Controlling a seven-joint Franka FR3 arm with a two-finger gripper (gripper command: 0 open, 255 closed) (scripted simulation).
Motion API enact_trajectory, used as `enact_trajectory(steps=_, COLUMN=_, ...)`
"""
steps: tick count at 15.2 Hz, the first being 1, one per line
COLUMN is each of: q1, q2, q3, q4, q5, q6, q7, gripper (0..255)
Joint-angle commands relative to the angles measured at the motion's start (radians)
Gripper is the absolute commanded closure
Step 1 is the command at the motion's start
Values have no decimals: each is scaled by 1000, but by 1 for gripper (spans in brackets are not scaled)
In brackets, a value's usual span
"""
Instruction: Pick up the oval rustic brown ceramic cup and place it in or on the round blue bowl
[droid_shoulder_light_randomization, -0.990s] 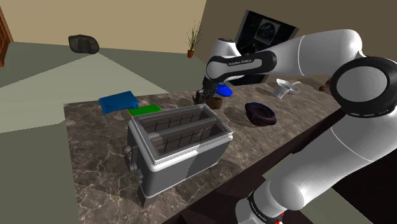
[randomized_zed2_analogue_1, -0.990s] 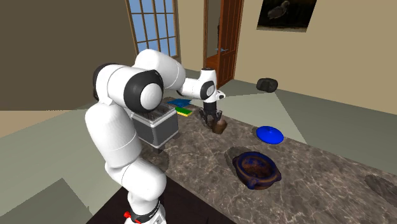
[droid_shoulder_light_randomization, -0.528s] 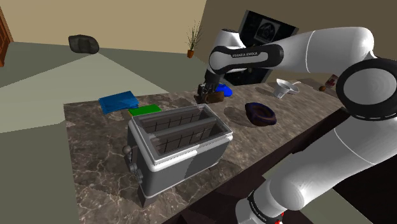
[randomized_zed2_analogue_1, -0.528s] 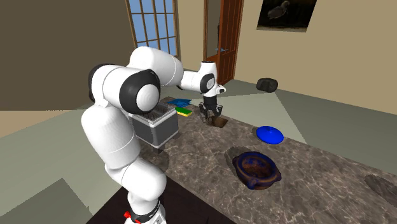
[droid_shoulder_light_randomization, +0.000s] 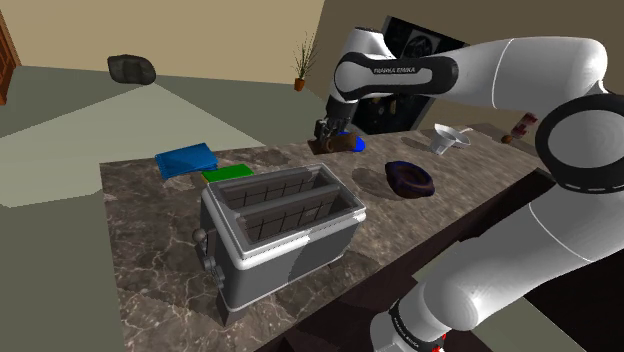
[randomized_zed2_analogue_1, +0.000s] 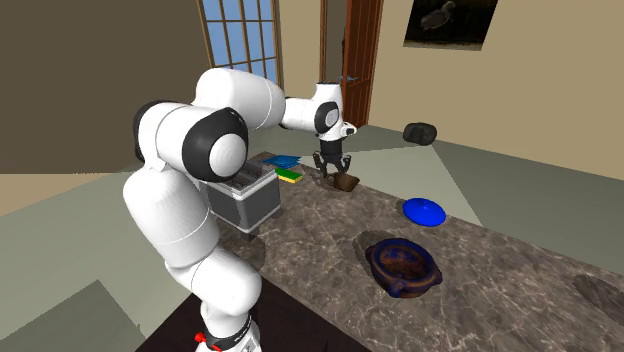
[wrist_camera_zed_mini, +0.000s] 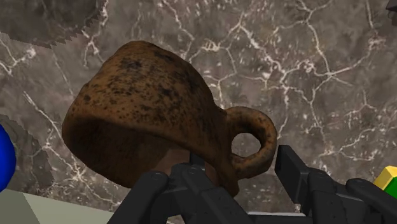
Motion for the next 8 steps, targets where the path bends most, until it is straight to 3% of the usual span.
enact_trajectory(steps=1, q1=1, q2=-10, q3=1, q4=19, q5=0, q6=-29, q7=-1, gripper=255)
enact_trajectory(steps=8, q1=2, q2=-22, q3=2, q4=101, q5=3, q6=-122, q7=-6, gripper=255)
